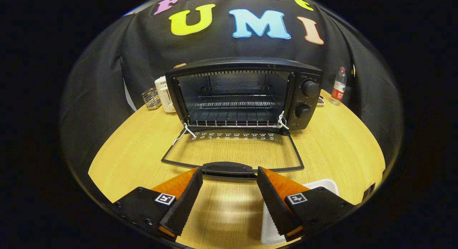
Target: Open the toaster oven, put the food inside, and close the toaster oven door.
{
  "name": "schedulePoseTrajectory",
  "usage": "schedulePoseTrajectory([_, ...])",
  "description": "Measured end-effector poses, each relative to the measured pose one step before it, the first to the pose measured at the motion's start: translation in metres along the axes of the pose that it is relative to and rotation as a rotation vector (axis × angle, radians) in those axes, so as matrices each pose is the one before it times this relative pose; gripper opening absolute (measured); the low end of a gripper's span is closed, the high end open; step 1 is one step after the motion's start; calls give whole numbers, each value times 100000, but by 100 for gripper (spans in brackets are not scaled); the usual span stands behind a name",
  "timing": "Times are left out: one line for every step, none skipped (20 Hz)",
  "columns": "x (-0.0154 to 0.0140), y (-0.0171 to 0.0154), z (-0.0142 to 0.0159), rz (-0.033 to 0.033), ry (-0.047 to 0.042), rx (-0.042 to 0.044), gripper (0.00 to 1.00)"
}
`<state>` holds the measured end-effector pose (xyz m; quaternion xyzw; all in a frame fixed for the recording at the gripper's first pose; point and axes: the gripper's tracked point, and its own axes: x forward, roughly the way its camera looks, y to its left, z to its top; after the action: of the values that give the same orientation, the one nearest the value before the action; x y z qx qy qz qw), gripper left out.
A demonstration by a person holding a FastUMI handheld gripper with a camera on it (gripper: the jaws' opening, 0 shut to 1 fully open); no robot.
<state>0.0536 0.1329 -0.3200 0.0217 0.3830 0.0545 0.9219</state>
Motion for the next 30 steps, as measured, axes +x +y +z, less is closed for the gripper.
schedulePoseTrajectory([-701, 279, 128, 2112, -20, 256, 97])
schedulePoseTrajectory([-759, 99, 191, 2164, 117, 570, 97])
schedulePoseTrajectory([-1027, 23, 3, 2087, -373, 867, 97])
schedulePoseTrajectory([-1057, 74, 19, 2864, 598, 1067, 97])
schedulePoseTrajectory([-1012, -36, -17, 2530, 789, 1077, 97])
schedulePoseTrajectory([-1184, -214, 121, 2026, 394, 509, 97])
schedulePoseTrajectory([-1143, -479, 168, 1434, -74, 157, 97])
schedulePoseTrajectory([-1181, -675, 165, 583, -233, 442, 97])
schedulePoseTrajectory([-1273, -712, 77, 1046, 421, 662, 97])
schedulePoseTrajectory([-945, -697, 271, 1259, 529, 1041, 97])
schedulePoseTrajectory([-881, -800, -10, 1081, 1455, 1117, 98])
schedulePoseTrajectory([-782, -758, 144, 1667, 1988, 1612, 98])
schedulePoseTrajectory([-647, -793, 35, 1530, 1909, 2535, 98])
schedulePoseTrajectory([-672, -826, -61, 1646, 2864, 2412, 98])
schedulePoseTrajectory([-406, -1089, 159, 611, 1519, 2147, 98])
schedulePoseTrajectory([-550, -1141, 207, 796, 1682, 1258, 98])
schedulePoseTrajectory([-222, -928, -153, 672, 2038, 290, 98])
schedulePoseTrajectory([-329, -1063, -331, 542, 3651, -389, 97])
schedulePoseTrajectory([-240, -969, -572, 1168, 3675, -224, 97])
schedulePoseTrajectory([-202, -762, -286, 2023, 3353, -183, 98])
schedulePoseTrajectory([-52, -973, -547, 773, 2996, 115, 98])
schedulePoseTrajectory([13, -1080, -313, -54, 2572, 61, 98])
schedulePoseTrajectory([170, -854, -421, 363, 2796, -86, 98])
schedulePoseTrajectory([246, -737, -219, 441, 2556, -90, 97])
schedulePoseTrajectory([331, -767, -325, 49, 2556, 140, 98])
schedulePoseTrajectory([446, -723, -160, 87, 2918, 455, 98])
schedulePoseTrajectory([263, -427, -233, 392, 2556, 690, 98])
schedulePoseTrajectory([481, -329, 12, 1013, 2185, 620, 98])
schedulePoseTrajectory([272, -440, -127, 567, 1954, 834, 97])
schedulePoseTrajectory([425, -355, 17, 716, 1711, 803, 94])
